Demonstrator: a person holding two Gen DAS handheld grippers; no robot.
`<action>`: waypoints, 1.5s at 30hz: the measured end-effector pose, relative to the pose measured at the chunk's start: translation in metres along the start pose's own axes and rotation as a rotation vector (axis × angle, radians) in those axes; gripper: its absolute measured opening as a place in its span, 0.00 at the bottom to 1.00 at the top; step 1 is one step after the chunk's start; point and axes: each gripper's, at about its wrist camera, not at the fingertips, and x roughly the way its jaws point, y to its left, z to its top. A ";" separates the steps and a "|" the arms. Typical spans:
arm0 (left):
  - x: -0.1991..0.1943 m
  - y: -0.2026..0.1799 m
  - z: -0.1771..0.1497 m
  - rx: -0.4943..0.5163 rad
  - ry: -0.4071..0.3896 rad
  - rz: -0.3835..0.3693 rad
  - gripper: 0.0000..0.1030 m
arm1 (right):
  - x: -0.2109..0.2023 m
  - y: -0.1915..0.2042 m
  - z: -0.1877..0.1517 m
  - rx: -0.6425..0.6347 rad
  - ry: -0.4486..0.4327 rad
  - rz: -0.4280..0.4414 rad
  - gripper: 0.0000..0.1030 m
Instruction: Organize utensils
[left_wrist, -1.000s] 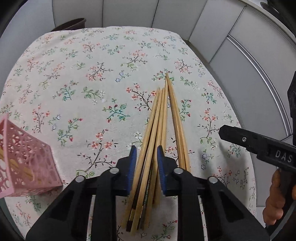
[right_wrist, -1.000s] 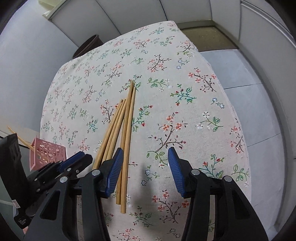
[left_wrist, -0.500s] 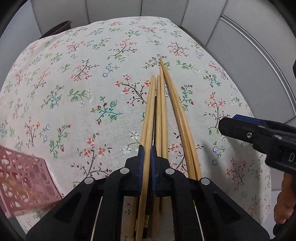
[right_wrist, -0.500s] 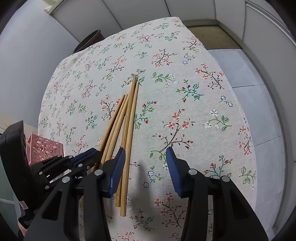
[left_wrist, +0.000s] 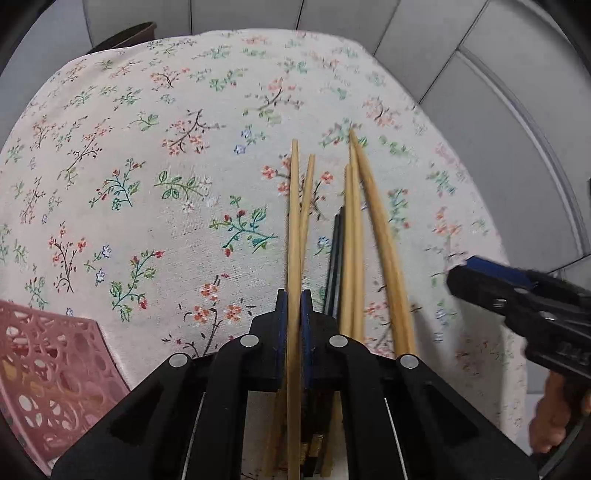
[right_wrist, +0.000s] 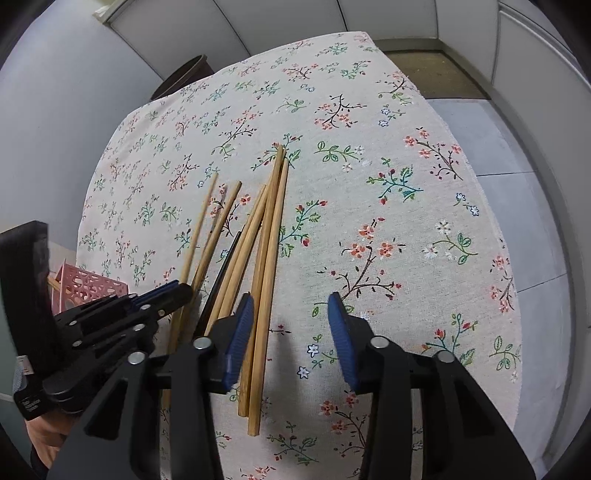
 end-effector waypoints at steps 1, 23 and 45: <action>-0.006 0.001 -0.002 -0.003 -0.016 -0.018 0.06 | 0.002 -0.001 0.000 0.004 0.005 0.008 0.33; -0.092 -0.001 -0.032 -0.014 -0.230 -0.068 0.06 | 0.048 0.018 0.019 -0.011 0.092 -0.001 0.10; -0.196 0.074 -0.062 -0.204 -0.579 0.010 0.06 | -0.056 0.057 0.034 -0.102 -0.291 0.155 0.07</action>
